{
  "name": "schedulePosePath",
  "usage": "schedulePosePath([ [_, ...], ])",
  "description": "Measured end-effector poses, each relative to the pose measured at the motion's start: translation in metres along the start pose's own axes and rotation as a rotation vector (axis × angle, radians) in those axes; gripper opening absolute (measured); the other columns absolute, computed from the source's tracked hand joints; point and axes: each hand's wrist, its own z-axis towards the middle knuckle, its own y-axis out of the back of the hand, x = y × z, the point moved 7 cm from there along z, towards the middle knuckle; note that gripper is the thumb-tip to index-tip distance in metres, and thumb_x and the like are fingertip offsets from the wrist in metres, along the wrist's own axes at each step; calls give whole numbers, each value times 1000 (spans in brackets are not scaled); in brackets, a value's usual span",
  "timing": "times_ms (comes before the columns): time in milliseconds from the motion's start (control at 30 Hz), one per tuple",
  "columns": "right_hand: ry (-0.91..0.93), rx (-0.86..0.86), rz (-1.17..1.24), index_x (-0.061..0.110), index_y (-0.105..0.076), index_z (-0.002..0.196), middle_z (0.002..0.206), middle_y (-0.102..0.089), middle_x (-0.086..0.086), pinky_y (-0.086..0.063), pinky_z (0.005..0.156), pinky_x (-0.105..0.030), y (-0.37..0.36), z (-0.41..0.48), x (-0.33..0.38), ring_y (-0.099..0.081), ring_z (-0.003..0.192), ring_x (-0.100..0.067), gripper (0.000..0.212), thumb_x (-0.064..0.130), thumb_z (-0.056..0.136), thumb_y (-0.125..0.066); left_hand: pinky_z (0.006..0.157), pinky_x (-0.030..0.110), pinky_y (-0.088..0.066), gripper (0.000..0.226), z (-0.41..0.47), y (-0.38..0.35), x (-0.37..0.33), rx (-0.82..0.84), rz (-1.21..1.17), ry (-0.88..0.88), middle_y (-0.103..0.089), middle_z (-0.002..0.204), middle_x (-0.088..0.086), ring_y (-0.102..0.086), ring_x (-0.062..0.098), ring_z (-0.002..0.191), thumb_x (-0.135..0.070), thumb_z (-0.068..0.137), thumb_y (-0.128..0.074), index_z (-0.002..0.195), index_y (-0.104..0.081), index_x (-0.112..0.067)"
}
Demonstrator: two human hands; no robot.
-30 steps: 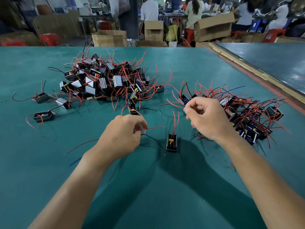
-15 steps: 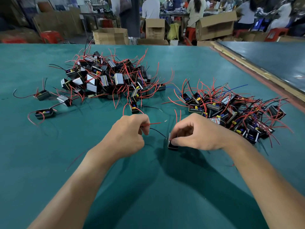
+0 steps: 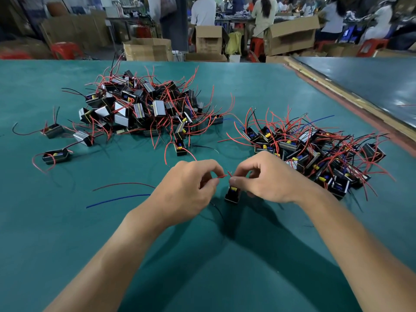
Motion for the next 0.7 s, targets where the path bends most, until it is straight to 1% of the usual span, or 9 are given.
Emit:
schedulePosePath([
  [67,-2,5,-13,32,-66,64,48,-59,24,-34,45,-6,-1,-1,2,-52,41,4,27,28,90,-72,58,35,-46,15,1,-1,3,-16,-18,32,-63,63,-3,-53,19,57,-11,92,-56,91,-66,-22],
  [133,-9,15,-3,33,-67,62,49,-60,22,-35,47,-7,-3,-1,2,-52,43,3,29,28,90,-72,52,28,-47,19,1,-1,8,-35,-96,87,-68,68,-7,-54,15,54,-8,91,-54,87,-64,-24],
  [167,-17,21,4,33,-67,61,50,-61,20,-35,47,-8,-4,-1,1,-52,44,3,30,28,89,-72,49,29,-47,21,2,-2,11,-32,-151,122,-69,70,-9,-53,15,52,-7,91,-53,86,-62,-25],
  [233,-32,31,4,32,-68,60,52,-63,17,-36,48,-10,-6,-1,1,-52,45,2,30,30,89,-72,48,34,-48,24,3,-4,16,-19,-238,165,-71,71,-10,-52,22,51,-6,90,-50,85,-60,-27],
  [300,-45,41,-1,29,-70,62,53,-64,15,-36,49,-10,-6,-2,1,-52,46,2,27,30,89,-71,47,35,-46,26,3,-4,17,-9,-307,178,-72,72,-8,-49,19,49,-5,88,-48,86,-60,-28],
  [400,-52,43,-6,29,-69,62,54,-64,15,-36,50,-13,-8,-1,2,-51,47,1,27,30,89,-70,45,26,-43,20,3,-5,15,13,-380,182,-72,70,-4,-49,15,46,-12,85,-51,89,-63,-27],
  [500,-58,31,-8,31,-67,59,52,-62,14,-35,51,-15,-10,-1,4,-51,47,1,30,31,89,-69,41,20,-38,14,4,-4,13,-2,-434,177,-70,65,0,-46,15,42,-15,94,-59,84,-65,-23],
  [633,-41,33,24,33,-65,55,53,-64,15,-35,48,-9,-15,-1,8,-54,46,2,35,27,89,-68,43,23,-40,17,5,-4,14,-5,-424,187,-70,64,-1,-48,14,43,-10,96,-57,83,-63,-18],
  [700,-29,23,50,26,-67,59,56,-68,7,-39,49,-13,-16,0,10,-56,46,0,31,24,90,-66,43,23,-39,16,5,-6,15,5,-424,197,-72,65,-2,-49,14,43,-7,97,-54,84,-59,-15],
])
